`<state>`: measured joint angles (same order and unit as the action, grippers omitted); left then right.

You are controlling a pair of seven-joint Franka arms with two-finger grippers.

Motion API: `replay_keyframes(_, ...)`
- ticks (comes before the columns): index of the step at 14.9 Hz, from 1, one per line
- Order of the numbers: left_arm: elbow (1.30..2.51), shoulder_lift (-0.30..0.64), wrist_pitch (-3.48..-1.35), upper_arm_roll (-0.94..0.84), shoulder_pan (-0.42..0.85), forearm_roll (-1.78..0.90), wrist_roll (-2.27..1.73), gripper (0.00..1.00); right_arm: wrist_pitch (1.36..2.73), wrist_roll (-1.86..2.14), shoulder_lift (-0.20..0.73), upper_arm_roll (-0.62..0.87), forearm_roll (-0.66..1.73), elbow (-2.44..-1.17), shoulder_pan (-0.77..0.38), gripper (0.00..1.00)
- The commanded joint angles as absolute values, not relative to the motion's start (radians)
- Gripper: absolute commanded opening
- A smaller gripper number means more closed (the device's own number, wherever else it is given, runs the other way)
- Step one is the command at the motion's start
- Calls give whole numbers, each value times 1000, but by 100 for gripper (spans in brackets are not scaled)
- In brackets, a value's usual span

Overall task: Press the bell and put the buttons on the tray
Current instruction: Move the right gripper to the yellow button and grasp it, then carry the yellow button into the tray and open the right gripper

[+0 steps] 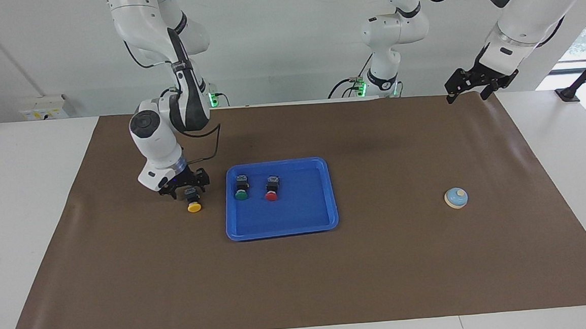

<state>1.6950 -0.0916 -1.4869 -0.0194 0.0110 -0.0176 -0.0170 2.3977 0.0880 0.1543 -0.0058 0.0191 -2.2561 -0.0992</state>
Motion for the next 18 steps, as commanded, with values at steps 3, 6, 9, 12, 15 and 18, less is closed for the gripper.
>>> replay_keyframes(3, 1692, -92, -1479, -21, 8, -2, -12, 100, 2461, 89, 132, 0, 18, -2313, -97, 61)
replay_keyframes(6, 1692, -92, -1479, -21, 8, -2, -12, 100, 2459, 89, 132, 0, 18, -2310, -97, 7)
replay_keyframes(9, 1692, -92, -1479, -21, 8, -2, -12, 100, 2430, 92, 129, 2, 29, -2266, -97, 0)
replay_keyframes(12, 1692, -92, -1479, -21, 8, -2, -12, 100, 2283, 42, 130, 6, 31, -2153, -115, 0)
replay_keyframes(15, 1692, -92, -1479, -21, 8, -2, -12, 100, 2149, -185, 159, 8, 34, -2016, -213, 0)
replay_keyframes(18, 1692, -92, -1479, -21, 8, -2, -14, 100, 2134, -385, 173, 8, 35, -1956, -317, 0)
